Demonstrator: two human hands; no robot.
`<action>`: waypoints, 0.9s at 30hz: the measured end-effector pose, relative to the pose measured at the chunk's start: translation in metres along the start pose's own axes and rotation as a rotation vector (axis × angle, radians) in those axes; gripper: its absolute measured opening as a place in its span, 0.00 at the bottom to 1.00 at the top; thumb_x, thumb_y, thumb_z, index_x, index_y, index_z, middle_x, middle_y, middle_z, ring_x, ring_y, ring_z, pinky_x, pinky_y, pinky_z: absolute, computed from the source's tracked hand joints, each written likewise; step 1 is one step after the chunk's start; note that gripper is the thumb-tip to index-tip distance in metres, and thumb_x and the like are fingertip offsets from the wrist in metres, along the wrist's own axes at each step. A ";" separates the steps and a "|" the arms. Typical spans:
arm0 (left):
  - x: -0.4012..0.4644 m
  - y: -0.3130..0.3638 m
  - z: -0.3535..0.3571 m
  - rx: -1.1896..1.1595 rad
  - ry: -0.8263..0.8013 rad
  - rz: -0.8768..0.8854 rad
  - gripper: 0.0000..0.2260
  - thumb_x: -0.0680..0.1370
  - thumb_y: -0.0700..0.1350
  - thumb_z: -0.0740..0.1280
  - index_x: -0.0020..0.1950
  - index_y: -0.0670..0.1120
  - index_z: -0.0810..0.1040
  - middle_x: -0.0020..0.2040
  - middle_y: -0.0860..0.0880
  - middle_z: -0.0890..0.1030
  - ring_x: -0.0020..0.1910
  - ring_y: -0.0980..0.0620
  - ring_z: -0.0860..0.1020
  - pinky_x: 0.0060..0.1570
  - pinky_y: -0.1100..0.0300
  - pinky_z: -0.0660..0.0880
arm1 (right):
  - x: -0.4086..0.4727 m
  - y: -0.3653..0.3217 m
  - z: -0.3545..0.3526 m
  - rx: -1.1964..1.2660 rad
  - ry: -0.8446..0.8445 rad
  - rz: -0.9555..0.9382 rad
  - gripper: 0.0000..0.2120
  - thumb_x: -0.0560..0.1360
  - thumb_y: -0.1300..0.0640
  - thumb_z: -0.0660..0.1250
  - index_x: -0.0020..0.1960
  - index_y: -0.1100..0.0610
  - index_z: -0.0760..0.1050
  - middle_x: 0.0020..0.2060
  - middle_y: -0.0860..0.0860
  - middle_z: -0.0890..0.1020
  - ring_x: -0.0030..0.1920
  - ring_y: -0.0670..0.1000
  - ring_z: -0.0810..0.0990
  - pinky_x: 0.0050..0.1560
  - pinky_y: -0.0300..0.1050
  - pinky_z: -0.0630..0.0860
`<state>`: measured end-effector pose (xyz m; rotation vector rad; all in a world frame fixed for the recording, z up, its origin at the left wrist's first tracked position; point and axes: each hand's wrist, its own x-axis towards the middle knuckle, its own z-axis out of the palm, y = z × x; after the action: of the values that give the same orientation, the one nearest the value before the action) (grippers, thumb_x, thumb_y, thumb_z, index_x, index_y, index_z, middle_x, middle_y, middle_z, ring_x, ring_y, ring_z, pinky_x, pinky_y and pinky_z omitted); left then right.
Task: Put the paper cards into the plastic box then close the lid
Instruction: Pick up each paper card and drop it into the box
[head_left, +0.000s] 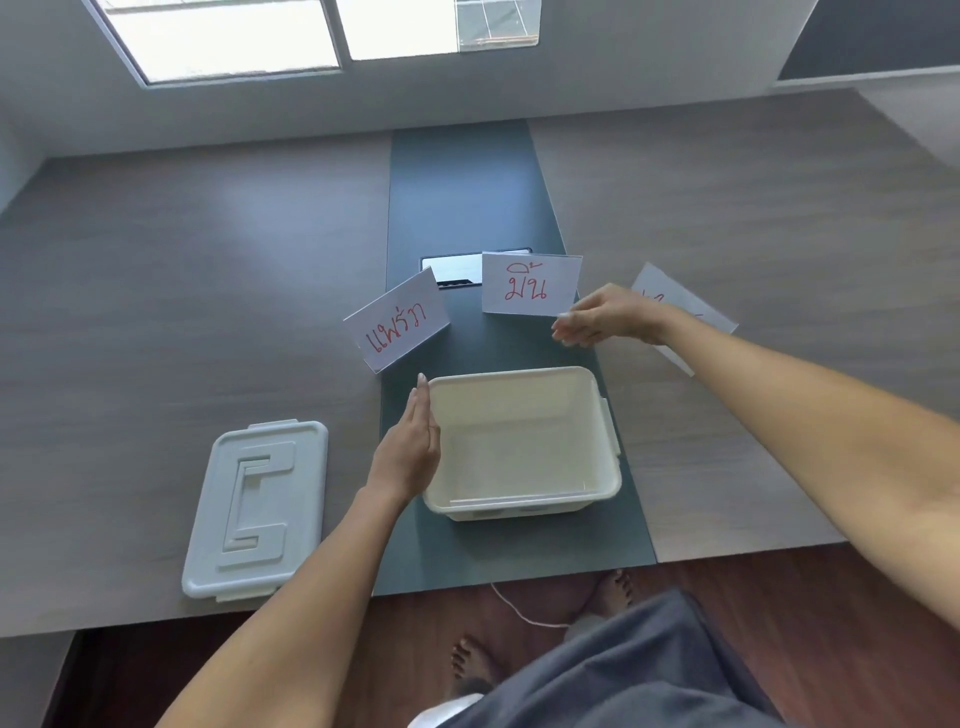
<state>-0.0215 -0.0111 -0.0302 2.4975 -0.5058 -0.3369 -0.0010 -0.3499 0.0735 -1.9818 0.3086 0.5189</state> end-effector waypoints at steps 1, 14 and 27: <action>0.001 0.001 0.000 0.000 -0.002 0.001 0.27 0.84 0.41 0.49 0.82 0.47 0.45 0.83 0.53 0.49 0.79 0.47 0.62 0.67 0.53 0.69 | 0.002 0.004 -0.007 -0.055 0.089 -0.007 0.16 0.79 0.52 0.68 0.60 0.62 0.82 0.56 0.57 0.86 0.57 0.55 0.85 0.57 0.46 0.80; 0.005 -0.001 0.005 0.007 0.010 -0.001 0.26 0.84 0.42 0.49 0.82 0.47 0.46 0.83 0.53 0.52 0.79 0.51 0.61 0.70 0.54 0.67 | 0.016 0.097 -0.061 -0.701 0.524 0.269 0.29 0.81 0.50 0.60 0.79 0.56 0.58 0.82 0.57 0.45 0.81 0.58 0.45 0.78 0.54 0.48; 0.005 -0.004 0.012 -0.012 0.073 -0.008 0.26 0.84 0.43 0.50 0.82 0.50 0.47 0.82 0.54 0.54 0.78 0.49 0.64 0.68 0.53 0.68 | 0.023 0.125 -0.065 -0.793 0.661 0.371 0.28 0.77 0.56 0.67 0.73 0.61 0.61 0.67 0.63 0.68 0.67 0.64 0.68 0.65 0.55 0.63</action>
<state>-0.0197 -0.0160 -0.0424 2.4906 -0.4627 -0.2497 -0.0203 -0.4633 -0.0105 -2.8667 1.0178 0.1936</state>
